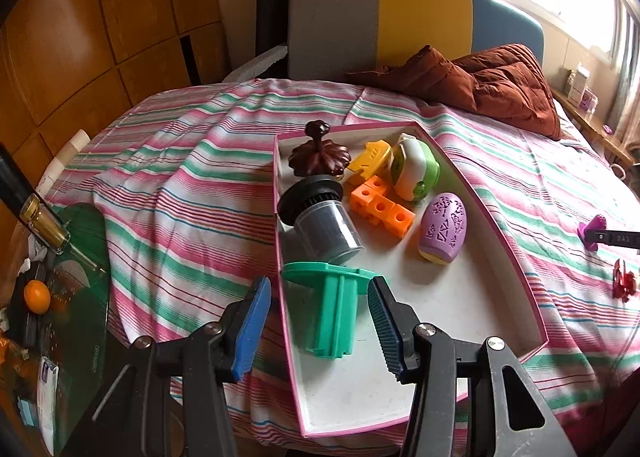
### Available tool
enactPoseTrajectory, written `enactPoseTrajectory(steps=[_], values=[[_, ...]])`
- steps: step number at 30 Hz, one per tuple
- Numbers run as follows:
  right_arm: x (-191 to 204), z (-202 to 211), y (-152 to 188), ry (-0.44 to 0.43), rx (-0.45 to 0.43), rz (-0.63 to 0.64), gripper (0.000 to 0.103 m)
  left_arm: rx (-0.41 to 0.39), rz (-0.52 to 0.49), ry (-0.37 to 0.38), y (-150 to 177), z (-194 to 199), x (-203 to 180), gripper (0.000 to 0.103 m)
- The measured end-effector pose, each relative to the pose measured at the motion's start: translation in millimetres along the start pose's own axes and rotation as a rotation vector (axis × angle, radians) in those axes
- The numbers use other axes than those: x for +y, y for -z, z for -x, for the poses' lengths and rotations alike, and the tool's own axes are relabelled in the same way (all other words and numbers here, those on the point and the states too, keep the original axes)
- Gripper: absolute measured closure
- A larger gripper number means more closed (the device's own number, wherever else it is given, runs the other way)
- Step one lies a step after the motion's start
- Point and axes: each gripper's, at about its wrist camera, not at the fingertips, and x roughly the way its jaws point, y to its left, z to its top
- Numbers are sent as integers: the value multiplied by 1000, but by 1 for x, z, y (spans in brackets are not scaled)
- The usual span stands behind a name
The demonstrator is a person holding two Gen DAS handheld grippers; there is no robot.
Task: Organize rigid objects
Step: 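Carry the green cup into the tray and lower it with the left gripper, then carry the pink cone into the tray beside the green cup and open the right gripper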
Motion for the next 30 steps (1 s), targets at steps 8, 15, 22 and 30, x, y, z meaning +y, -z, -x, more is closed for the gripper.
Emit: enactPoseTrajectory(steps=[8,15,22,30], values=[[39,31,3,-125,-74,2,71,0,29,-6,2,-1,11,52],[134,57,4,-313,-105,144,71,0,57,-12,4,-1,21,52],[226,66,8,-432,-93,300,71,3,90,-13,8,-2,34,52],[279,46,8,-435,-36,373,71,21,117,-8,14,-6,45,52]])
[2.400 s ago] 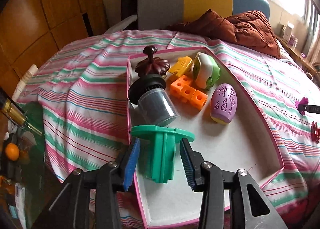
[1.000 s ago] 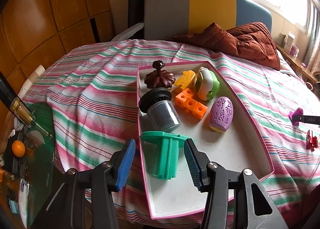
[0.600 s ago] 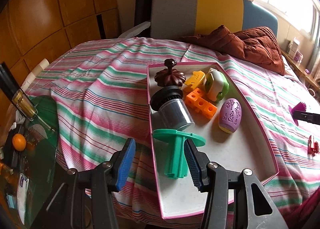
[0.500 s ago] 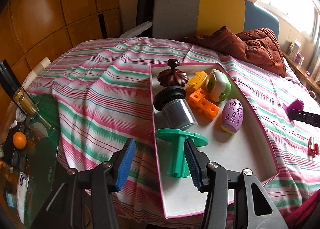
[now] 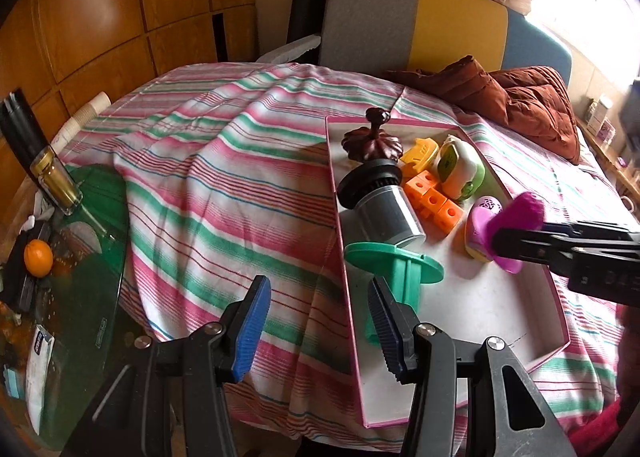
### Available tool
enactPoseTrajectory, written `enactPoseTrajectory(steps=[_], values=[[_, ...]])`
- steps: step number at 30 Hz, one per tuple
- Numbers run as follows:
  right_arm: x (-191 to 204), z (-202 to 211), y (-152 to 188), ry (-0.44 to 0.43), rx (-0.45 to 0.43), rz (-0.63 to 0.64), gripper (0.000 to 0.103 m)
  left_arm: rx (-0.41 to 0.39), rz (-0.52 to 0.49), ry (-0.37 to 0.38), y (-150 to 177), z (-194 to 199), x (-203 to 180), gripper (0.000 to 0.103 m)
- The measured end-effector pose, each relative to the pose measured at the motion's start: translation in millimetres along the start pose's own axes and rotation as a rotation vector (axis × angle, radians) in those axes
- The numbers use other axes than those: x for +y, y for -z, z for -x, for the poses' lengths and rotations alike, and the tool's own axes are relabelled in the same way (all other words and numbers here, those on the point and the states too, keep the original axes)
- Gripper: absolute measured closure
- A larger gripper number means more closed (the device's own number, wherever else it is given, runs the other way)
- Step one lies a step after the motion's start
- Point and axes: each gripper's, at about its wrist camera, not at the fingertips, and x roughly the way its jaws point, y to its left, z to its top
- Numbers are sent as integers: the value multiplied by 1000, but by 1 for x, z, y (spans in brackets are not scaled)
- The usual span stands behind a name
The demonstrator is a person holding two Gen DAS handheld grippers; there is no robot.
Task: Organize rigid objects
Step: 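Carry the pink cone into the tray beside the green cup and open the right gripper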
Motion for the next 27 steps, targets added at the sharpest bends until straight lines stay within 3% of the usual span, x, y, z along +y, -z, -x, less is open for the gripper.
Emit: enactPoseTrajectory(steps=[16,27], values=[[28,-57,-16,56,81,71,71,9,11,-3,2,-2,6,52],[24,-60,-18,59,79,29,71,17,-2,0,5,-3,1,52]])
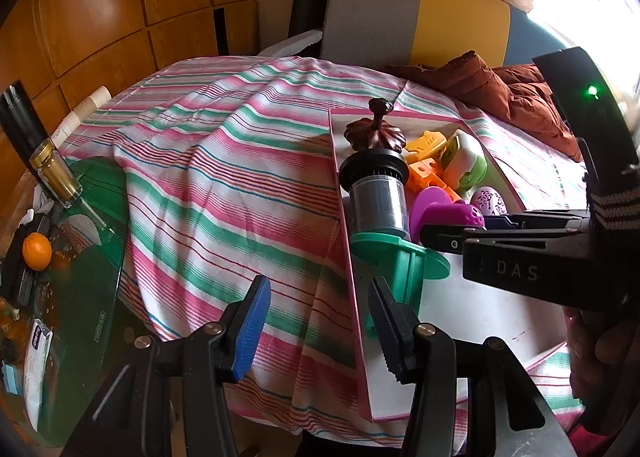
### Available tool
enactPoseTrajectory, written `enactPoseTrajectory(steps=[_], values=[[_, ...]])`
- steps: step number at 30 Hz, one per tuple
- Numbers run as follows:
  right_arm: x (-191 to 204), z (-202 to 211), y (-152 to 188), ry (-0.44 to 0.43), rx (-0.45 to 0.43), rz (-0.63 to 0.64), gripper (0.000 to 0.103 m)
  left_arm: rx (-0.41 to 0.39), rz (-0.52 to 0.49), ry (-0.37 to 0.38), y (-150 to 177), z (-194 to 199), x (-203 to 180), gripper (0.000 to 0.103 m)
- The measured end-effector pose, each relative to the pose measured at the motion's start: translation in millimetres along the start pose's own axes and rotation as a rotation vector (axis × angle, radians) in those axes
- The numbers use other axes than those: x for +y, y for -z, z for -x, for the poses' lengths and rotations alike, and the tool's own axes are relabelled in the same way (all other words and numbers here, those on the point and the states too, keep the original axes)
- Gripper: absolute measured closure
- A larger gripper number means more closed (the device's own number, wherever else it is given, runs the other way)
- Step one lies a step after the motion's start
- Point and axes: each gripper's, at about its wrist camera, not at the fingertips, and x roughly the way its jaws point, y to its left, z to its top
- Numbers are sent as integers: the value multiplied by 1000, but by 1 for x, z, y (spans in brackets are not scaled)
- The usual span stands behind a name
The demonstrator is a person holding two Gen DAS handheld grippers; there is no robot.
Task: Organize rigid objects
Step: 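Carry the pink cone into the tray beside the green cup and open the right gripper, then move both grippers from the tray toward the red cylinder and red puzzle piece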
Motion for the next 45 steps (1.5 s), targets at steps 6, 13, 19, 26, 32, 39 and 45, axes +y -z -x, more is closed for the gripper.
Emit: enactPoseTrajectory(steps=[6,13,19,26,32,39,45], values=[[-3,0,2,7,15,-32,70,0,-4,2,1,1,-1,52],[-5,4,7,9,9,-60,65,4,-7,2,3,1,-1,52],[-7,10,11,21,-3,-70,64,1,-2,4,3,1,-2,52],[-10,21,17,48,-29,-78,63,2,-8,9,3,1,-6,52],[-11,36,24,77,-68,-64,62,5,-17,14,2,1,-12,52],[-7,47,34,103,-95,-45,60,1,-26,16,0,2,-16,52],[-6,53,42,127,-110,-30,60,-4,-34,22,0,5,-20,52]])
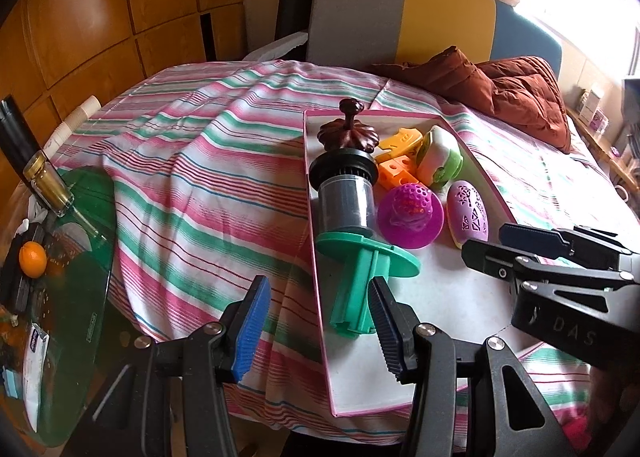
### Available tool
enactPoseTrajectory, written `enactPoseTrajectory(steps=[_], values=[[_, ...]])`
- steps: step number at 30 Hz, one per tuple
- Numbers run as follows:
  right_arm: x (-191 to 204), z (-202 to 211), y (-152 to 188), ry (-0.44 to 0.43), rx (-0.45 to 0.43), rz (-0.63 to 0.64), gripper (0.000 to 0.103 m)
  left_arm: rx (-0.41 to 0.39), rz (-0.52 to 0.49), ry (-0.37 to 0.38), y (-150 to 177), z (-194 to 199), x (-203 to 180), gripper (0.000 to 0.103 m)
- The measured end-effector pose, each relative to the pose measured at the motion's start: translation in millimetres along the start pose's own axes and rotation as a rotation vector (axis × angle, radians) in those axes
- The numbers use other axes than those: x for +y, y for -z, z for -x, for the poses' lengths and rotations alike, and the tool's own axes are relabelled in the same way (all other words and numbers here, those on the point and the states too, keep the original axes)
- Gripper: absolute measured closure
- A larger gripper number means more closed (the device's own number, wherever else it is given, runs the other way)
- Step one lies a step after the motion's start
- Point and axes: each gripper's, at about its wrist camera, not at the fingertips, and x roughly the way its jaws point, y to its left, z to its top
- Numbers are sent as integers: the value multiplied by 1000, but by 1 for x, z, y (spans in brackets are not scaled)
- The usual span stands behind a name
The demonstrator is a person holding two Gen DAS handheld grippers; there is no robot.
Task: Organize rigid objects
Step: 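Move both grippers from the tray toward the red cylinder and red puzzle piece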
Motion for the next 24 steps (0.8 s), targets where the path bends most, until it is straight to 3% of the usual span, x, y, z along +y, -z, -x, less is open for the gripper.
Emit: enactPoseTrajectory(steps=[10,24], values=[[-15,15,9,30,-24,-19,60,-4,-22,13,0,4,-7,52],[-70,37,23,99,-40,-107,60,0,-52,29,1,5,-19,52]])
